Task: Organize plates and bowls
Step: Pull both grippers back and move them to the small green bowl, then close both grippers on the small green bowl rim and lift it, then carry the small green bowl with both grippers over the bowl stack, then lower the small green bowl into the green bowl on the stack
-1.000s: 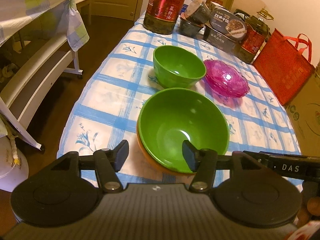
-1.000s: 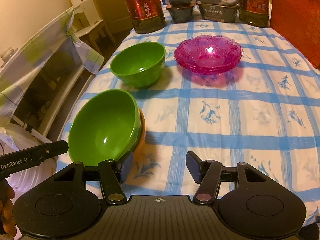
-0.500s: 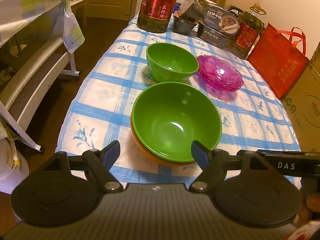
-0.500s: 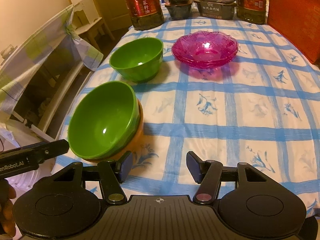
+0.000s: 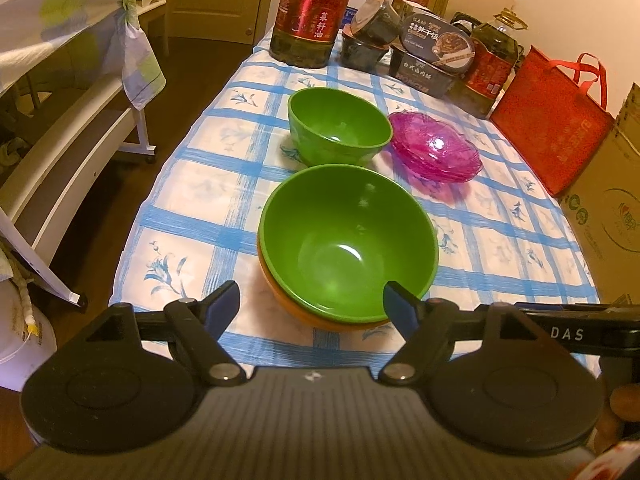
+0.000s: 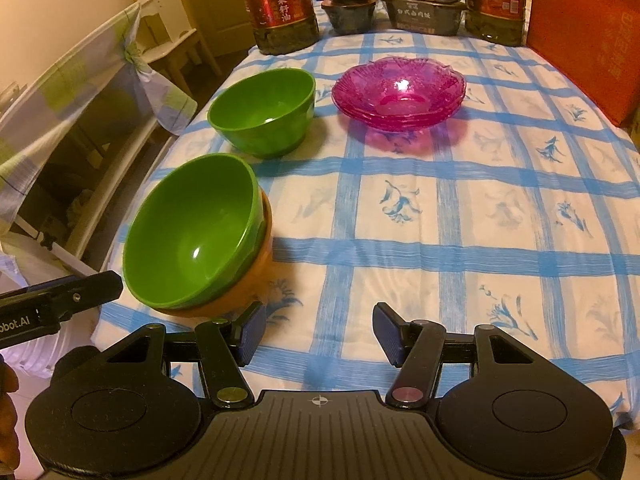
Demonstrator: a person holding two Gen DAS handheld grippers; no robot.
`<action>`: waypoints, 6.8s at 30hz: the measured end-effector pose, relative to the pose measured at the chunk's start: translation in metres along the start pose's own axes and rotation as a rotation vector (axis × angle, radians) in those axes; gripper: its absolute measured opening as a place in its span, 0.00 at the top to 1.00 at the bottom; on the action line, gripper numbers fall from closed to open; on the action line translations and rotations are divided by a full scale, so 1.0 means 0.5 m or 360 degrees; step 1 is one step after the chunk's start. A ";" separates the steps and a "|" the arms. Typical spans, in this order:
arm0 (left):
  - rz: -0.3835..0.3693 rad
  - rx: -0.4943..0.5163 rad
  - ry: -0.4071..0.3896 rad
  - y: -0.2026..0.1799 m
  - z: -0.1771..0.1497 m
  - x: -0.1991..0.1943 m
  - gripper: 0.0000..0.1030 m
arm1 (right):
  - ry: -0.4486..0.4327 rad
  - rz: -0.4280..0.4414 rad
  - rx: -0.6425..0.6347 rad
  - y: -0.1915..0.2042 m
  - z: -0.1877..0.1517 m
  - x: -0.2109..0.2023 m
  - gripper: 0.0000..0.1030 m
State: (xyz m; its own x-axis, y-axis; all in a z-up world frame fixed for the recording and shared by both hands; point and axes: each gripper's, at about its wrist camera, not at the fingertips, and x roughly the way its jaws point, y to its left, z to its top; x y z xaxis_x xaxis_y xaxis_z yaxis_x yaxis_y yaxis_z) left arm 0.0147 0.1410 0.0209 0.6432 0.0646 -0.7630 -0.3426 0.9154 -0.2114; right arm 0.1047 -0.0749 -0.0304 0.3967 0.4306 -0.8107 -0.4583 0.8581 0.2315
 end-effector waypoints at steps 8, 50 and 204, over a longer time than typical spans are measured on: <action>-0.0034 0.0026 -0.0021 -0.002 0.033 -0.006 0.26 | -0.0035 0.0011 0.0054 -0.015 0.020 -0.007 0.42; -0.0058 0.0047 0.0176 0.077 0.393 0.432 0.52 | 0.0048 0.0179 0.0178 -0.035 0.409 0.347 0.56; -0.0032 -0.0170 0.0099 0.072 0.111 0.104 0.90 | 0.0129 0.0212 -0.0169 0.088 0.137 0.118 0.85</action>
State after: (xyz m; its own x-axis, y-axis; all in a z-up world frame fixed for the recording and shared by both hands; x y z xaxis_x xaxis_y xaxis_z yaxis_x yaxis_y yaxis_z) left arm 0.0736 0.1995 0.0076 0.6080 0.0189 -0.7937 -0.4031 0.8686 -0.2882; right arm 0.1623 0.0076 -0.0313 0.2637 0.5107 -0.8183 -0.5855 0.7589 0.2849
